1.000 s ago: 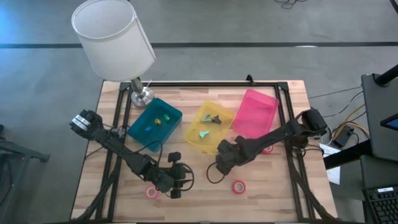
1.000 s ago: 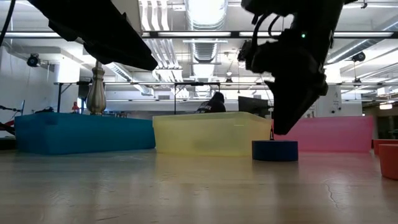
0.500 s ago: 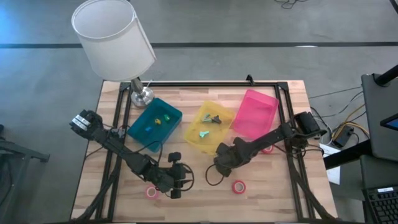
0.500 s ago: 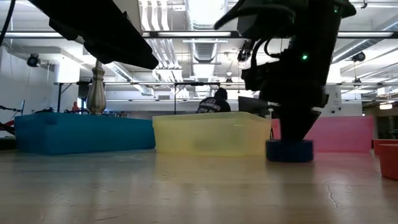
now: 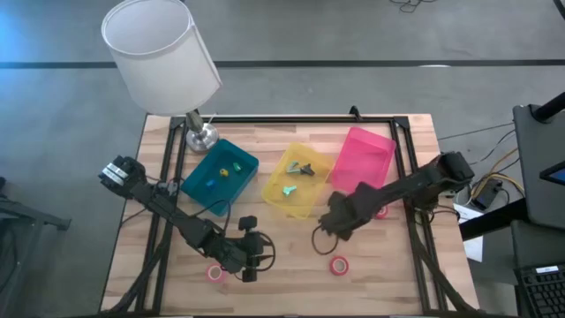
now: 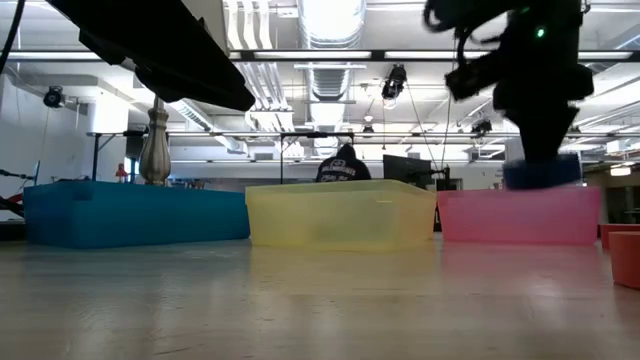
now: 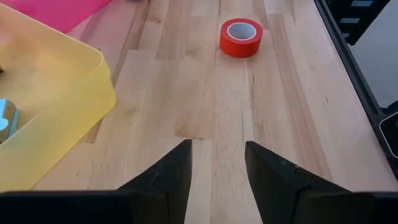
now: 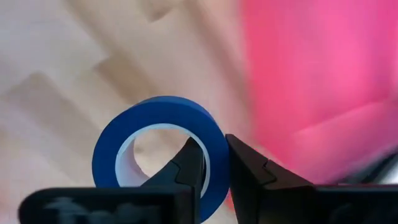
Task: Pick and place Stapler, Stapler remover, tape
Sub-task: Put the blue tape into the pink bin
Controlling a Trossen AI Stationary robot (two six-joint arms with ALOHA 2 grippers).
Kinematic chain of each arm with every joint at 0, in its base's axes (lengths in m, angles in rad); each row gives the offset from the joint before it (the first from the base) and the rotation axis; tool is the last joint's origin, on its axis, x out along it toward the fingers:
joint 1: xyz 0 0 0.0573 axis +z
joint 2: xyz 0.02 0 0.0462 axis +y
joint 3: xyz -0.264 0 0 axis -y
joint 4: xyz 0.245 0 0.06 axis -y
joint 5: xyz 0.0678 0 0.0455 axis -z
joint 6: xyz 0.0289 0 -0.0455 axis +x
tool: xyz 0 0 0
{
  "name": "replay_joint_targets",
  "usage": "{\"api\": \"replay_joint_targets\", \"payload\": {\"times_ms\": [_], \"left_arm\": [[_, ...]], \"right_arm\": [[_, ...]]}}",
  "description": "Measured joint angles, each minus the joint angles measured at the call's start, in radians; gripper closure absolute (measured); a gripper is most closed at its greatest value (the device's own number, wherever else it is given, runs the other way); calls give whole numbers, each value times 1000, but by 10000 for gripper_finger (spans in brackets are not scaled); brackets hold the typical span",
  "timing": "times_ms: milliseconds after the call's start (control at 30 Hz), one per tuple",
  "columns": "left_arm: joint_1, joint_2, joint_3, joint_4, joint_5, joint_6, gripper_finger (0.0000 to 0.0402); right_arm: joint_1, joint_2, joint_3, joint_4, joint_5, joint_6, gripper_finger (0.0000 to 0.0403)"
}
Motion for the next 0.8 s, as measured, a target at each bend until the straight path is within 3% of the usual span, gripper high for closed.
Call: {"api": "replay_joint_targets", "payload": {"times_ms": [133, 400, 600, 800], "left_arm": [[0, 0, 0, -1, 0, 0, 250], [0, 0, 0, 0, 0, 0, 250], [0, 0, 0, 0, 1, 0, 249], [0, 0, 0, 0, 1, 0, 248]], "right_arm": [[-8, -117, -14, -94, 124, 6, 346], [-131, -335, -119, -91, 364, 38, 353], [-298, -414, -275, 104, 370, 29, 346], [-450, -413, -447, 382, 325, -120, 345]]}}
